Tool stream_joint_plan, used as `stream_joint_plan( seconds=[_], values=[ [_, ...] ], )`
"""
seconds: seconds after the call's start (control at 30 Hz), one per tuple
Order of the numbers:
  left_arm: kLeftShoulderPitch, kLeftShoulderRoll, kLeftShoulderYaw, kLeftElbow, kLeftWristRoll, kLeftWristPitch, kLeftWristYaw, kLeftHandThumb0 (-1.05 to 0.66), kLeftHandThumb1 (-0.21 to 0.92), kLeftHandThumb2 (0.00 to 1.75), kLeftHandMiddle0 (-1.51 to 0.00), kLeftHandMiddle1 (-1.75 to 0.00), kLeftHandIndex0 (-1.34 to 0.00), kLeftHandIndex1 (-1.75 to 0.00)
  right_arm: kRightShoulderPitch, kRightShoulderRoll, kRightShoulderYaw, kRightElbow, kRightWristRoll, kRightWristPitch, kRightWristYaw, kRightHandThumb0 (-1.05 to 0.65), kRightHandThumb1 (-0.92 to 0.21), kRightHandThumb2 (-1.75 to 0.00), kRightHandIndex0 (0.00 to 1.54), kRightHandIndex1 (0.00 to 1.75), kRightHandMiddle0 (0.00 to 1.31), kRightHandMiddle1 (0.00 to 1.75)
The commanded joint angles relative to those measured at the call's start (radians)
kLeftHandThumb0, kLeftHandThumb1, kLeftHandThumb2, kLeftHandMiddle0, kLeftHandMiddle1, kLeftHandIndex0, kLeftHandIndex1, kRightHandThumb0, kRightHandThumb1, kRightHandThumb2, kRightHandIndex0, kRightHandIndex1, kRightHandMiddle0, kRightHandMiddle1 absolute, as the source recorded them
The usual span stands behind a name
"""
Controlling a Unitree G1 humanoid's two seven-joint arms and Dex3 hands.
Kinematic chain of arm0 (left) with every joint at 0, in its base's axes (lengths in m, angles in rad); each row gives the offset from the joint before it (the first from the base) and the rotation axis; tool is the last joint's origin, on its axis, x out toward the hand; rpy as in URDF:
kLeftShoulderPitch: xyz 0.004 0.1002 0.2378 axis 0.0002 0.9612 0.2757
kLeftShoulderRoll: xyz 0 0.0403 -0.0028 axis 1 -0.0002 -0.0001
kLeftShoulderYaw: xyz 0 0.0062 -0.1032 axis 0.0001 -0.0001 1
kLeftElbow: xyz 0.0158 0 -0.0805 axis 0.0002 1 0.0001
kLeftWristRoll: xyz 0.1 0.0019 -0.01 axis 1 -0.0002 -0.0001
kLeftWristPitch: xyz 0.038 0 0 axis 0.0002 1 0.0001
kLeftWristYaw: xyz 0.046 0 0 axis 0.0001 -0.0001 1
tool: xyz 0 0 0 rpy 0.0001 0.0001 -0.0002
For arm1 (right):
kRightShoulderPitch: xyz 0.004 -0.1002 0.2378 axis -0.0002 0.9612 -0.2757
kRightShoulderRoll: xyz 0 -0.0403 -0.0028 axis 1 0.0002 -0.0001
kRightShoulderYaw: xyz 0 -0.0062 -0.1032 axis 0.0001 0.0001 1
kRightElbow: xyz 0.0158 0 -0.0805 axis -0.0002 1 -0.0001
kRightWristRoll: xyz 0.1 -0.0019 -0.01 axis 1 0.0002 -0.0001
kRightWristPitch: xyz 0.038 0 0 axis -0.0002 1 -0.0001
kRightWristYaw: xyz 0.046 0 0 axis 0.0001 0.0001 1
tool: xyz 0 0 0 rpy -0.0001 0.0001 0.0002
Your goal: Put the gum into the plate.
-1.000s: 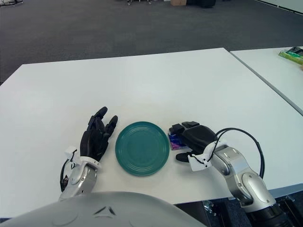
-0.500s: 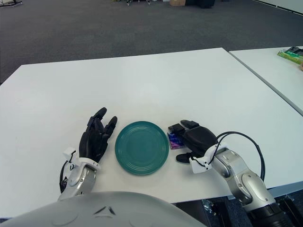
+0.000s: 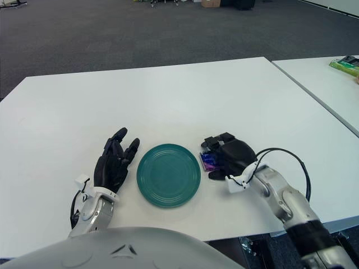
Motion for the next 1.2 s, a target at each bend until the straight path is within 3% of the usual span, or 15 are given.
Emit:
stream_joint_plan(
  seconds=[0.0, 0.2, 0.4, 0.8, 1.17],
  values=[
    [-0.005, -0.02, 0.009, -0.026, 0.02, 0.016, -0.003, -0.71, 0.92, 0.79, -0.51, -0.01, -0.07, -0.8, -0.012, -0.009, 0.084, 0.223, -0.073, 0.017, 0.001, -0.41, -0.78, -0.63, 0.61, 1.69, 0.35, 1.61],
    [0.001, -0.025, 0.01, -0.036, 0.03, 0.023, 0.004, -0.71, 0.92, 0.79, -0.51, 0.0, -0.07, -0.8, -0.035, -0.011, 0.113, 0.263, -0.066, 0.025, -0.042, -0.4, -0.67, -0.85, 0.66, 1.74, 0.37, 1.72],
    [0.008, -0.034, 0.013, -0.045, 0.036, 0.033, 0.007, -0.72, 0.92, 0.78, -0.5, 0.0, -0.07, -0.81, -0.049, -0.009, 0.126, 0.308, -0.047, 0.038, -0.091, -0.4, -0.63, -0.91, 0.68, 1.75, 0.38, 1.74],
    [0.014, -0.039, 0.015, -0.052, 0.042, 0.041, 0.004, -0.72, 0.92, 0.79, -0.47, 0.0, -0.05, -0.81, -0.057, -0.026, 0.14, 0.354, -0.005, 0.016, -0.131, -0.39, -0.66, -0.87, 0.72, 1.75, 0.36, 1.75],
    [0.012, -0.039, 0.019, -0.05, 0.047, 0.042, -0.002, -0.72, 0.92, 0.8, -0.47, 0.0, -0.04, -0.81, 0.0, -0.099, 0.097, 0.208, 0.053, -0.002, -0.096, -0.37, -0.78, -0.71, 0.78, 1.75, 0.29, 1.75]
  ],
)
